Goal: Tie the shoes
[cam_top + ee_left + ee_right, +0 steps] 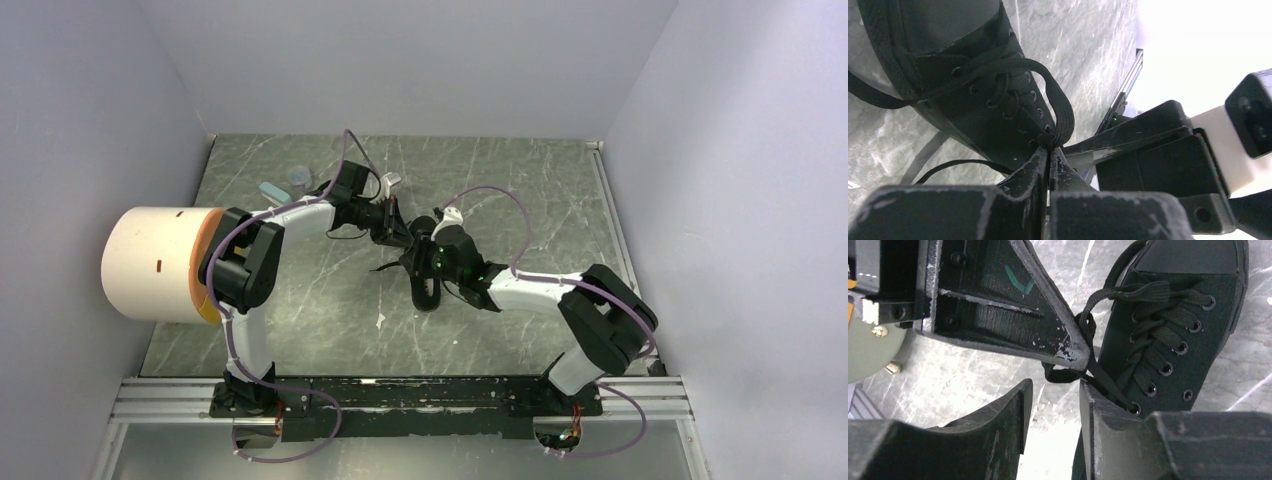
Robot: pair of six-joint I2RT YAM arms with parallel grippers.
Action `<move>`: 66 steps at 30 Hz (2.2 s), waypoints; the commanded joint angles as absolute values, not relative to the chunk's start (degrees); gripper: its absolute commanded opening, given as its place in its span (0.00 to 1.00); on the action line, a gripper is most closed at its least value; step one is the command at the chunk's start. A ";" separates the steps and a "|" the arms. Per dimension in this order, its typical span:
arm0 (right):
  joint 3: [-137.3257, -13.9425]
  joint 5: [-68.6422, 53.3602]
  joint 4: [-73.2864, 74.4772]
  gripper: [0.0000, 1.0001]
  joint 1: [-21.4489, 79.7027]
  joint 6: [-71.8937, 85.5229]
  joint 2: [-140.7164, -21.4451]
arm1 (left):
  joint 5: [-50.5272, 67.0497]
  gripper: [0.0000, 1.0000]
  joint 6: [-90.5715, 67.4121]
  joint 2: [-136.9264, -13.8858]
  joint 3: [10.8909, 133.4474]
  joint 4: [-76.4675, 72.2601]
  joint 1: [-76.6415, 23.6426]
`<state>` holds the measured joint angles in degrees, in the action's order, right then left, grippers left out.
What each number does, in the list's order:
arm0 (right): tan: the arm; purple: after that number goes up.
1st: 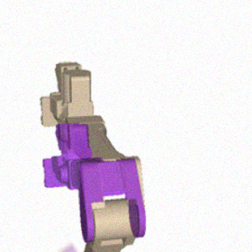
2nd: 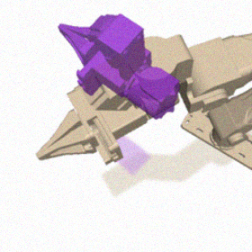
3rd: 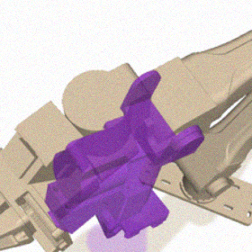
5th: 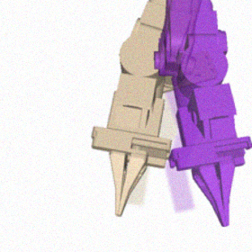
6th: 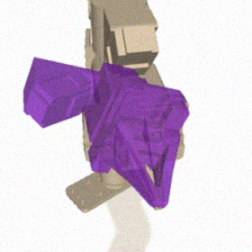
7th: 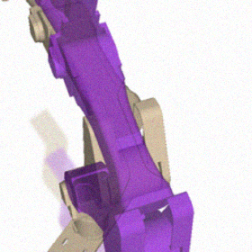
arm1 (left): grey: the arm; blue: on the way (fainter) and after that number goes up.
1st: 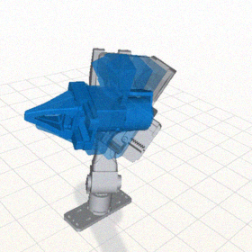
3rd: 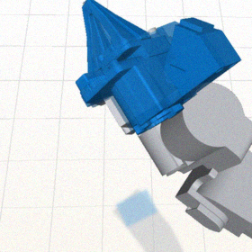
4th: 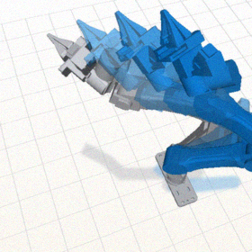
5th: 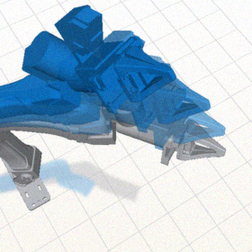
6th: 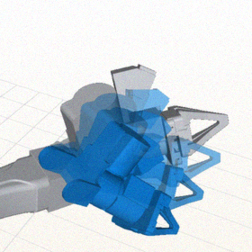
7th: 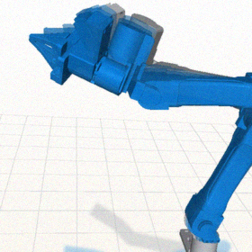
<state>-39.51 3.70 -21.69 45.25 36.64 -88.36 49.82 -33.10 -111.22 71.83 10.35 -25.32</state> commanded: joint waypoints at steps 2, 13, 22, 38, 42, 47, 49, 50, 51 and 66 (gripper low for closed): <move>-40.89 9.35 -28.27 0.47 46.56 35.89 -91.47 | 52.18 0.05 -36.91 -110.91 70.31 5.53 -24.87; -38.27 16.33 -39.90 0.45 48.22 36.29 -95.73 | 52.30 0.05 -38.41 -110.29 69.69 4.55 -24.87; -39.40 13.96 -44.21 0.34 48.42 35.54 -99.72 | 52.51 0.05 -38.06 -109.97 70.12 4.60 -24.87; -47.16 -37.15 4.01 0.00 34.25 45.76 -88.08 | 53.03 0.05 -39.64 -109.11 67.11 -2.77 -24.87; -53.41 -40.91 17.13 0.03 30.64 38.57 -88.29 | 51.88 0.05 -37.17 -109.22 67.77 1.34 -24.87; -68.07 -34.19 40.90 0.02 29.41 23.55 -93.11 | 51.22 0.05 -38.63 -108.29 66.15 -0.80 -24.87; -71.51 -29.66 46.19 0.02 29.36 20.46 -94.40 | 51.11 0.05 -38.98 -108.19 65.75 -1.37 -24.87; -73.55 -27.88 48.30 0.01 29.38 19.29 -95.00 | 51.01 0.05 -39.02 -108.24 65.70 -1.11 -24.87; -75.22 -26.28 50.06 0.00 29.37 18.23 -95.67 | 51.10 0.05 -39.04 -108.23 65.55 -1.10 -24.87; -62.18 14.59 14.37 0.38 32.51 11.94 -88.42 | 51.87 0.05 -38.14 -108.89 67.59 1.92 -24.87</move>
<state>-71.66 -0.36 36.12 34.11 14.57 -93.95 52.53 -39.38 -108.88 66.89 0.16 -25.56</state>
